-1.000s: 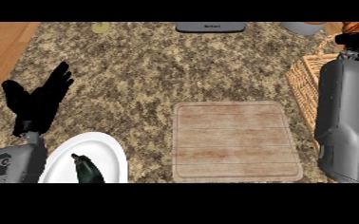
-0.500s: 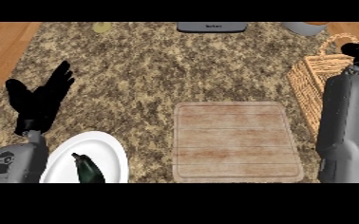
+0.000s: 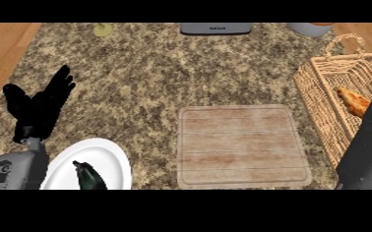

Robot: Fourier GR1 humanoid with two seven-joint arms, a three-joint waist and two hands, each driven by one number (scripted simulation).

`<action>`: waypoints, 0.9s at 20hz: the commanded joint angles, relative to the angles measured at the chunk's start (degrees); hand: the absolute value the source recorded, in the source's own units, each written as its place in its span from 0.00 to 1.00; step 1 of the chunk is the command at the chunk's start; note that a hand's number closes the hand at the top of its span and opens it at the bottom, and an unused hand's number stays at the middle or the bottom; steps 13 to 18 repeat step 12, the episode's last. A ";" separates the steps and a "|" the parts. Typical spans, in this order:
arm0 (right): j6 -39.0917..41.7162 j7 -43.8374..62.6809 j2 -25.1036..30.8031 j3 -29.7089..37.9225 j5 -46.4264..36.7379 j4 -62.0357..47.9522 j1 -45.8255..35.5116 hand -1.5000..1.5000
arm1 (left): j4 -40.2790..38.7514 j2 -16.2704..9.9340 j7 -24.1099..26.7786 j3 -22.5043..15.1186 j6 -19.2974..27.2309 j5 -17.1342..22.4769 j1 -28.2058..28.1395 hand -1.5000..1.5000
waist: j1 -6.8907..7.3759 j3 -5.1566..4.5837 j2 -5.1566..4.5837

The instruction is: Pick the croissant from the cutting board and place it in the basket

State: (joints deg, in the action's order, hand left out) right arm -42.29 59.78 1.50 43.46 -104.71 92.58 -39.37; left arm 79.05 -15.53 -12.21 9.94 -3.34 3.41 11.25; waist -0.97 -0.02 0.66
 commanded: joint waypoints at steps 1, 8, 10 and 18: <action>-0.59 6.09 -1.42 -3.18 4.68 14.43 7.50 0.00 | 1.08 0.32 0.18 -0.26 -0.36 0.12 -1.83 0.50 | -0.34 0.00 0.44; 11.68 10.41 -1.50 -14.16 18.15 33.38 29.17 0.00 | 1.95 0.04 -0.98 0.05 0.63 -0.31 -0.81 0.50 | -1.21 0.11 0.48; 13.02 14.07 -1.50 -18.33 18.00 39.82 33.82 0.00 | 0.73 0.10 0.70 0.34 0.89 -0.79 -1.05 0.50 | -0.75 0.04 0.16; 14.55 15.70 -1.50 -20.84 19.71 45.44 40.09 0.00 | 0.50 0.67 -0.27 -0.03 0.86 -0.55 -0.96 0.50 | -1.15 0.05 0.12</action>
